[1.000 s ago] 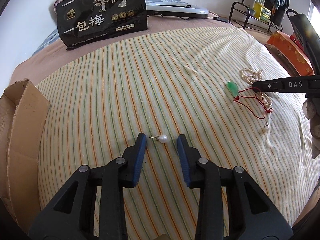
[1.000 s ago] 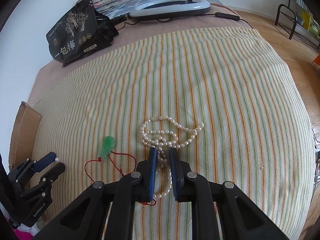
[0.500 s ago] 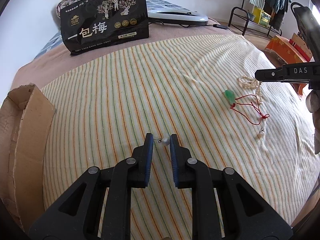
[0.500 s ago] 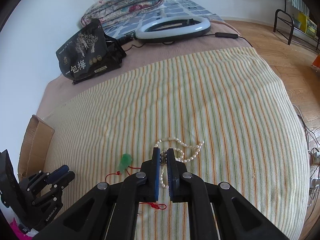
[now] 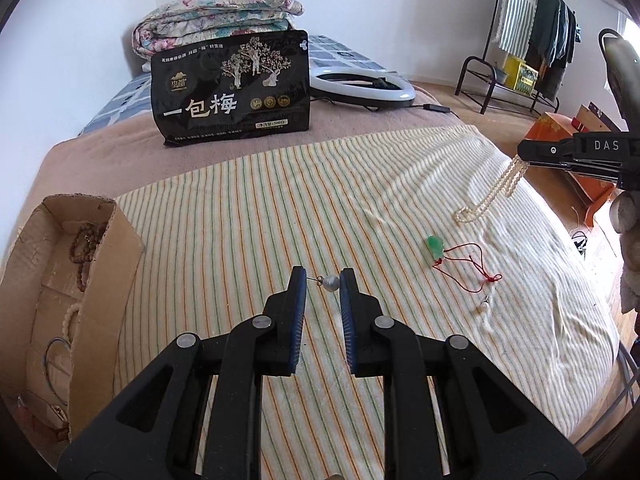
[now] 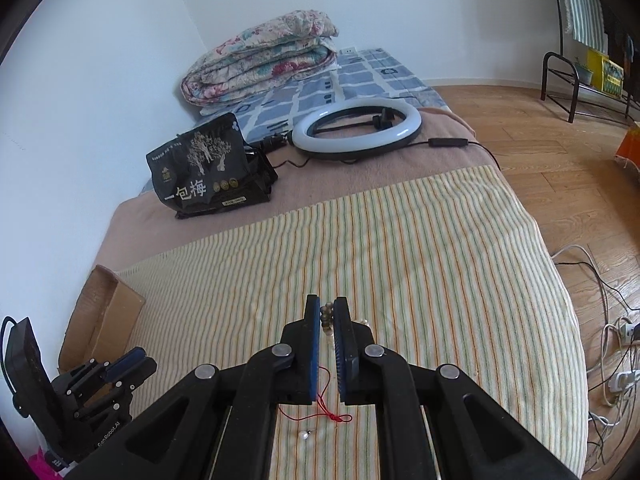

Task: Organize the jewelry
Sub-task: 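Carry the pearl stud and pearl necklace in both grippers over the cardboard box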

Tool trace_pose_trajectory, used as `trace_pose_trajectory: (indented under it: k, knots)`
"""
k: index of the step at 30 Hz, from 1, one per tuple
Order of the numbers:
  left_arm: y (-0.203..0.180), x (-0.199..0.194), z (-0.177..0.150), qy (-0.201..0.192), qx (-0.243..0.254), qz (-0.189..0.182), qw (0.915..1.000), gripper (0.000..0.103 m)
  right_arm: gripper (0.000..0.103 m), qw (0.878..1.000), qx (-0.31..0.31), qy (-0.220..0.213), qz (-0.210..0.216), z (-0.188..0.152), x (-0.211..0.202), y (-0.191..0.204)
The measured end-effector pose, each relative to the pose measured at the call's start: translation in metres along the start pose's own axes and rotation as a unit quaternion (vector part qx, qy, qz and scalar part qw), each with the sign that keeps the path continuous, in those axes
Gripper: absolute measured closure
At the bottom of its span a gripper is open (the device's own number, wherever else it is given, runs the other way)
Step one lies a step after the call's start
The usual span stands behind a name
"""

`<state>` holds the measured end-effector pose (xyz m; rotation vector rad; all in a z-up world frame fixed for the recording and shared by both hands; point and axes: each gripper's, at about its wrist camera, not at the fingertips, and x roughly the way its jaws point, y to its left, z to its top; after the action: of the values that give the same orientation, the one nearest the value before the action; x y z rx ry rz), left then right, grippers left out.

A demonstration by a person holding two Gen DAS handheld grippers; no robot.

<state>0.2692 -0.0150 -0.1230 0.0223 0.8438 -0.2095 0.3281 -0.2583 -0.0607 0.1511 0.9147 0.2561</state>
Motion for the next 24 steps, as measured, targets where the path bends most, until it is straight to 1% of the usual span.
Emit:
trace_pose_trajectory:
  k: [5,12,18,24]
  knots:
    - [0.007,-0.021,0.005,-0.02,-0.007,0.002,0.9998,0.087,0.099,1.0,-0.008,-0.024,0.013,0.004,-0.023,0.011]
    - [0.02,-0.048,0.009,-0.042,-0.017,0.004,0.999,0.088,0.099,0.998,-0.023,-0.046,0.039,0.01,-0.045,0.037]
    - [0.032,-0.068,0.01,-0.056,-0.027,0.008,0.998,0.087,0.099,0.996,-0.047,-0.053,0.059,0.01,-0.052,0.067]
    - [0.054,-0.09,0.006,-0.069,-0.034,0.025,0.9967,0.088,0.099,0.993,-0.068,-0.055,0.082,0.01,-0.051,0.099]
